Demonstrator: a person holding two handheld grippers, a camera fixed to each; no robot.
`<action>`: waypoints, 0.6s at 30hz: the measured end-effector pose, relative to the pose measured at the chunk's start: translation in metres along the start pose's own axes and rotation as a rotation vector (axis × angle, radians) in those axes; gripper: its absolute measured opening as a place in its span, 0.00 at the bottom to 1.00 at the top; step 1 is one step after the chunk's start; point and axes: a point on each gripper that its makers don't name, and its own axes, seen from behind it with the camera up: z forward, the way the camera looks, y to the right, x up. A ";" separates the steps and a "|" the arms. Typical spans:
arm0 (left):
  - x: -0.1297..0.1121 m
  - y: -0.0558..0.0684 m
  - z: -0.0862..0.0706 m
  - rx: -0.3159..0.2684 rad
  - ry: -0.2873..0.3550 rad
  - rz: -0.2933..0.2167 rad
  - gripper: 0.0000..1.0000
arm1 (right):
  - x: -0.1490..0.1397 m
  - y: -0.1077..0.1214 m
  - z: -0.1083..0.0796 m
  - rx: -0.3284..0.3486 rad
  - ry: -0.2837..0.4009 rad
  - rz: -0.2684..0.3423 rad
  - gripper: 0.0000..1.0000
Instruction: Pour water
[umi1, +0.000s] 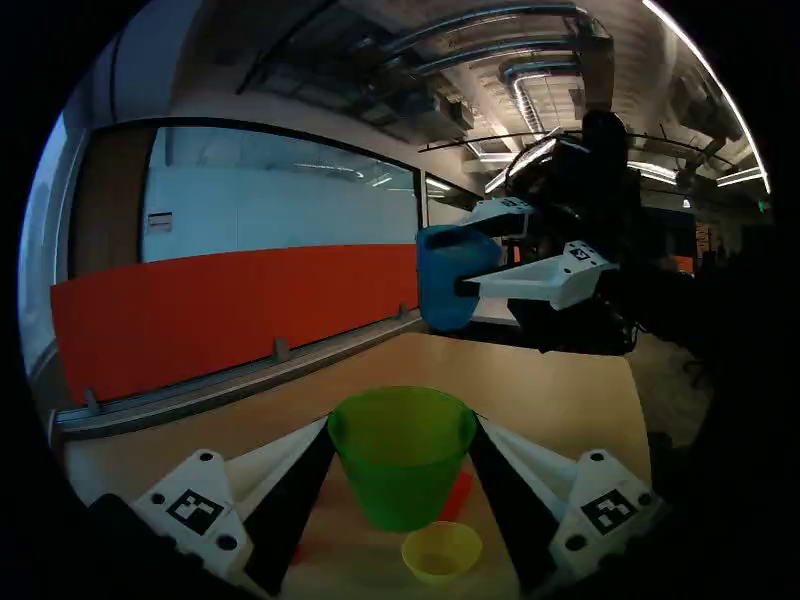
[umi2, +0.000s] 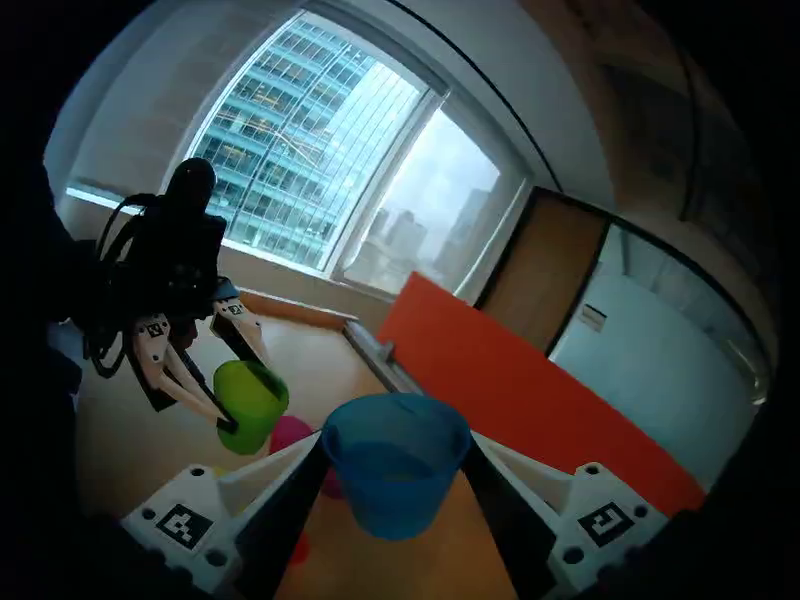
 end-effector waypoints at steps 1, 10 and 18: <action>0.001 0.000 0.000 -0.002 0.001 0.000 0.89 | 0.003 0.001 0.001 -0.002 0.003 -0.013 0.91; 0.001 0.001 0.004 -0.003 0.005 -0.002 0.89 | 0.024 0.008 0.012 0.009 0.019 -0.110 0.91; 0.001 0.002 0.006 -0.006 0.007 -0.002 0.88 | 0.033 0.011 0.024 0.012 0.018 -0.200 0.91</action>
